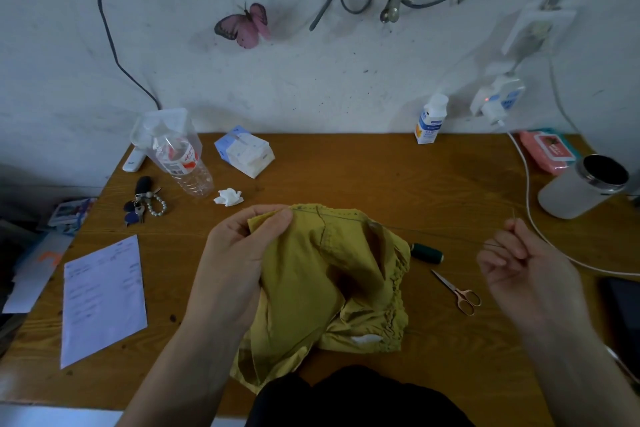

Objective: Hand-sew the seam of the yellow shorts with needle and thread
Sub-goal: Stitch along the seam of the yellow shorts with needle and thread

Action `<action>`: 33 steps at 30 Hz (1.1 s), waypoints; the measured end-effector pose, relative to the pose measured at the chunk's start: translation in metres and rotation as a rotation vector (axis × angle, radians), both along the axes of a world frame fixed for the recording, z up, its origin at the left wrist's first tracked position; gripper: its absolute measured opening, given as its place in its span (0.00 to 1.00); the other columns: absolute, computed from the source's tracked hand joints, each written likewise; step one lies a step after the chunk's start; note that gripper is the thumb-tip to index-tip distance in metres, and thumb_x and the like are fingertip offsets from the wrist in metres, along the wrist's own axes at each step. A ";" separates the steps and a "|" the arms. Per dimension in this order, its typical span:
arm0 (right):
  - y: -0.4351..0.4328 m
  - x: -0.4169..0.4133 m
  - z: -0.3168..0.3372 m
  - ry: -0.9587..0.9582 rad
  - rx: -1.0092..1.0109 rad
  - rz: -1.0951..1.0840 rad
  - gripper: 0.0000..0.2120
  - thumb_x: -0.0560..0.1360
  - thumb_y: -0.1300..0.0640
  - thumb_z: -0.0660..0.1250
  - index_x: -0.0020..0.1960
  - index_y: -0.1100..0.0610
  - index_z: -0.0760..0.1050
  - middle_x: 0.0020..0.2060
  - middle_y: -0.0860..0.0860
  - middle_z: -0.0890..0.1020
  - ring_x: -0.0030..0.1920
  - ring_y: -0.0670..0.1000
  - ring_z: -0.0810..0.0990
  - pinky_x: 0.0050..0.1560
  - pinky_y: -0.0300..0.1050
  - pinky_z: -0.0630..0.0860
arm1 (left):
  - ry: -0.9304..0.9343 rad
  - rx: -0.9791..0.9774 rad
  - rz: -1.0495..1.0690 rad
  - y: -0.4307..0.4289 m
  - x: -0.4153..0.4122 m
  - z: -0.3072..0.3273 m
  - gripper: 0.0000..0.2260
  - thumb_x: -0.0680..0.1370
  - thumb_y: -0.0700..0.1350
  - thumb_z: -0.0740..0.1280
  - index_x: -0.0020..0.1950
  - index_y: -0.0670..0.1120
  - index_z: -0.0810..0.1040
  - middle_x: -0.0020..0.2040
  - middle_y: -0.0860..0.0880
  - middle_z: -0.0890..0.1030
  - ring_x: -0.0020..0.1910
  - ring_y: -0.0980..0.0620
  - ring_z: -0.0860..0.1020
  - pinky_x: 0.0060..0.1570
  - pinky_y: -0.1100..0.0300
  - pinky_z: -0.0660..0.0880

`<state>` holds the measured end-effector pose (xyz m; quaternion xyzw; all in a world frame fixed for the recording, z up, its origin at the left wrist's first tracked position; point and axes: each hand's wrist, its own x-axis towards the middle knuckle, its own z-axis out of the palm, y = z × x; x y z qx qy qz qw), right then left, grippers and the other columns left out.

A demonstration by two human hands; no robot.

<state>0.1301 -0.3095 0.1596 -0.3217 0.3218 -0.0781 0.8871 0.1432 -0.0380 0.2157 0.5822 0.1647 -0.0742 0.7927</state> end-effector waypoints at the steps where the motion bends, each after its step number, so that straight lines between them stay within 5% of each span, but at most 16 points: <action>1: -0.002 0.000 -0.002 0.000 0.002 -0.006 0.10 0.79 0.55 0.56 0.41 0.54 0.72 0.24 0.44 0.65 0.23 0.42 0.63 0.23 0.32 0.64 | -0.001 0.003 0.004 0.001 0.001 0.000 0.04 0.65 0.43 0.70 0.33 0.49 0.85 0.35 0.48 0.85 0.34 0.53 0.84 0.31 0.64 0.78; 12: -0.008 0.002 -0.007 0.009 0.002 -0.066 0.10 0.80 0.56 0.56 0.42 0.54 0.72 0.25 0.44 0.65 0.24 0.41 0.63 0.23 0.33 0.65 | -0.001 -0.010 0.040 0.005 0.004 -0.001 0.04 0.64 0.43 0.70 0.33 0.48 0.85 0.36 0.47 0.85 0.36 0.52 0.84 0.33 0.63 0.79; 18: 0.011 0.001 0.005 -0.029 -0.113 0.095 0.11 0.80 0.56 0.56 0.41 0.54 0.72 0.25 0.45 0.66 0.25 0.42 0.64 0.24 0.34 0.68 | 0.013 0.027 -0.037 0.003 0.003 0.003 0.04 0.63 0.43 0.71 0.34 0.49 0.85 0.37 0.47 0.86 0.37 0.52 0.84 0.34 0.63 0.79; 23: 0.048 0.001 0.026 -0.183 -0.391 0.349 0.12 0.80 0.60 0.54 0.41 0.57 0.72 0.24 0.46 0.67 0.25 0.44 0.64 0.26 0.35 0.68 | -0.004 0.077 -0.141 -0.001 -0.002 0.008 0.06 0.63 0.45 0.70 0.37 0.50 0.86 0.38 0.47 0.86 0.38 0.52 0.84 0.34 0.64 0.78; 27: 0.074 -0.002 0.044 -0.442 -0.888 0.573 0.09 0.79 0.64 0.57 0.44 0.58 0.74 0.24 0.45 0.71 0.26 0.42 0.68 0.29 0.35 0.71 | -0.039 0.129 -0.204 -0.004 -0.005 0.010 0.07 0.63 0.47 0.70 0.38 0.50 0.86 0.39 0.47 0.86 0.39 0.51 0.84 0.36 0.63 0.79; 33: 0.092 -0.001 0.056 -0.673 -1.346 0.675 0.05 0.75 0.58 0.62 0.45 0.52 0.77 0.31 0.42 0.77 0.33 0.43 0.76 0.31 0.31 0.70 | -0.068 0.193 -0.242 -0.005 -0.007 0.011 0.12 0.60 0.53 0.72 0.39 0.49 0.85 0.37 0.47 0.85 0.36 0.50 0.83 0.37 0.61 0.78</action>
